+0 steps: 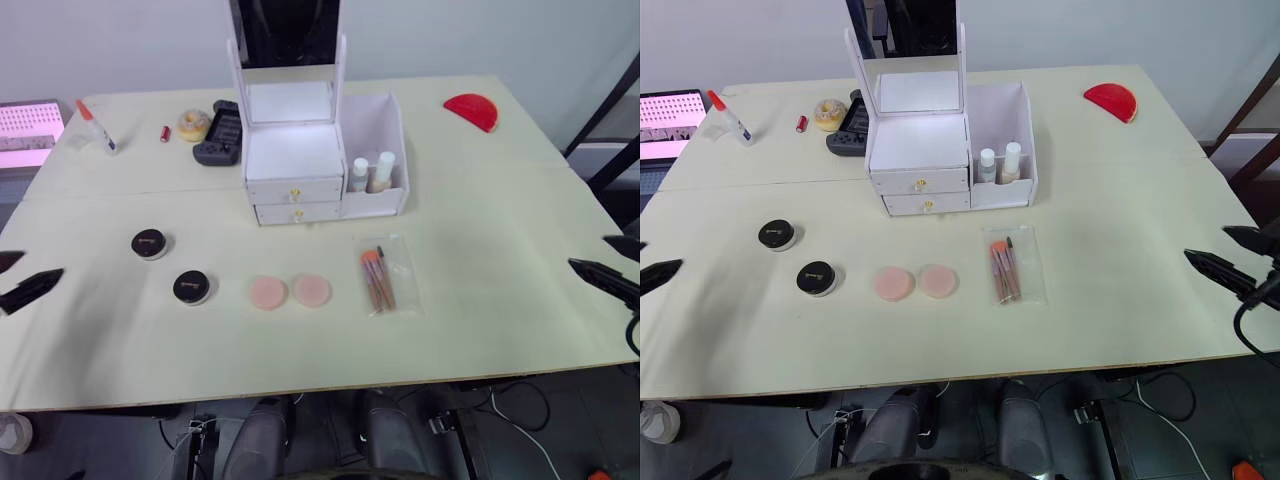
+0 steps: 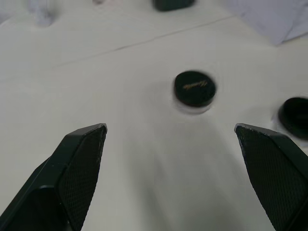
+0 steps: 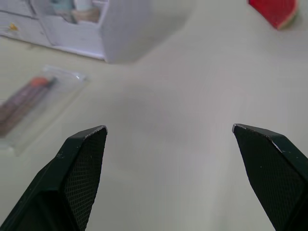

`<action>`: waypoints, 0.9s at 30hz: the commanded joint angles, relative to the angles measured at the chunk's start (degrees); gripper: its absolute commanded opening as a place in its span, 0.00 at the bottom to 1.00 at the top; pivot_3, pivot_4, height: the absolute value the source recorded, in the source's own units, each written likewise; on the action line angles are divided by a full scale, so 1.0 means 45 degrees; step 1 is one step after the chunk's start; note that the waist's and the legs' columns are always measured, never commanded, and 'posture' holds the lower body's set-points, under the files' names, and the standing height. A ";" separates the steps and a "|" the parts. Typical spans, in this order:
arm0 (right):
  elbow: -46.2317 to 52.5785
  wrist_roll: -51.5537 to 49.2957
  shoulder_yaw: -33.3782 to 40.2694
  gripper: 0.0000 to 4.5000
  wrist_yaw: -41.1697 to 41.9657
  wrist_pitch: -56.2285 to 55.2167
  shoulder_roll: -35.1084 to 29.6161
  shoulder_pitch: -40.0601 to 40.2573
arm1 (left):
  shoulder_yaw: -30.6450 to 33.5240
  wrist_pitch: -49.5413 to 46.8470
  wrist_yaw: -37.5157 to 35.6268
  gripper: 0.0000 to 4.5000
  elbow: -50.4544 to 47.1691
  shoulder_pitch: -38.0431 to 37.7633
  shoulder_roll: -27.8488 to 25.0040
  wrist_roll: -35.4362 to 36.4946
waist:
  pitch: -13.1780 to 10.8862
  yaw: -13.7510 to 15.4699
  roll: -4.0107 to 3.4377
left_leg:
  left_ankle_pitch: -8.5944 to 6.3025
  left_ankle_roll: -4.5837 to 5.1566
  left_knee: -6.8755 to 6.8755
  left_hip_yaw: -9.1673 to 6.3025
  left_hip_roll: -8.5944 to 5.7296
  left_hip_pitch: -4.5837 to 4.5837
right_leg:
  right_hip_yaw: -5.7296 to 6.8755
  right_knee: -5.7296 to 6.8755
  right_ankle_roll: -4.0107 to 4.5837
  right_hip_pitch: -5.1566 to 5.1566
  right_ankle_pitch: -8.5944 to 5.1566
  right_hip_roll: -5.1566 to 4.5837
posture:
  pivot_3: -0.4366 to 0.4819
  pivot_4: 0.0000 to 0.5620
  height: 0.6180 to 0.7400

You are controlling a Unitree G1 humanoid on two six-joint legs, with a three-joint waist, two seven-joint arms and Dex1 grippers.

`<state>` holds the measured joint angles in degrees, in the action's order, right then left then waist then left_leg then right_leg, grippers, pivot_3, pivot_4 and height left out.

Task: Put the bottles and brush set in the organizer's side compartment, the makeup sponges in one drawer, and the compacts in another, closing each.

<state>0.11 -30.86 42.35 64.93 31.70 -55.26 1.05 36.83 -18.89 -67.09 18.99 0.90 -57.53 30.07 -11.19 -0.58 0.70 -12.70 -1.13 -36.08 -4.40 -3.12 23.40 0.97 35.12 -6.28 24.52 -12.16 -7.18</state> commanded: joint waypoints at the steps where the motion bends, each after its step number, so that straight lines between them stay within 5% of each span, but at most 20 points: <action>1: 0.1586 -0.0820 -0.0942 0.99 -0.0469 0.0582 -0.0355 -0.1062 | -0.1187 -0.0999 0.0607 1.00 -0.2906 0.0775 0.0440 0.0741 | -0.0001 -0.0002 0.0003 | 0.0001 0.0002 -0.0002 -0.0003 0.0000 0.0002 | 0.0000 0.0000 0.0000 0.0000 0.0003 0.0008 | 0.48 0.27 0.97; 10: 0.3992 -0.2160 -0.5564 0.99 -0.1865 0.3285 0.0260 -0.4600 | -0.6602 -0.3351 0.2503 1.00 -0.7986 0.4216 0.3422 0.1312 | -0.0002 0.0004 0.0013 | 0.0012 0.0026 -0.0013 0.0001 -0.0010 0.0009 | -0.0010 0.0000 -0.0048 -0.0001 0.0065 0.0040 | 0.48 0.27 0.97; 18: 0.3083 -0.2834 -0.7927 0.99 -0.3897 0.7444 0.1469 -0.6811 | -1.0367 -0.4076 0.3216 1.00 -0.7999 0.5935 0.6330 0.0442 | -0.0009 0.0019 0.0034 | 0.0015 0.0030 -0.0057 -0.0005 -0.0017 0.0011 | -0.0023 0.0003 -0.0056 -0.0027 0.0078 0.0062 | 0.48 0.27 0.97; 21: 0.2680 -0.3053 -0.8550 1.00 -0.4095 0.8975 0.1705 -0.7398 | -1.1000 -0.3986 0.3426 0.80 -0.7243 0.6334 0.7138 0.0101 | -0.0009 0.0032 0.0035 | 0.0016 0.0032 -0.0054 -0.0001 -0.0017 0.0010 | -0.0024 0.0003 -0.0055 -0.0026 0.0077 0.0067 | 0.48 0.27 0.97; 27: 0.0757 -0.3040 -0.8601 1.00 -0.4829 1.1326 0.2402 -0.8612 | -1.1975 -0.3676 0.3421 0.13 -0.6013 0.6686 0.7939 -0.0857 | -0.0009 0.0031 0.0035 | 0.0017 0.0034 -0.0058 0.0010 -0.0021 0.0012 | -0.0022 0.0005 -0.0057 -0.0026 0.0079 0.0072 | 0.48 0.27 0.97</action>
<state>4.54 -44.07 2.66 43.87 80.84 -44.66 -35.87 -16.11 -36.68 -51.68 -8.06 30.00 -22.50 27.13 -11.23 -0.44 0.86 -12.62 -0.98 -36.34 -4.33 -3.22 23.46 0.87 35.14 -6.54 24.41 -11.80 -6.85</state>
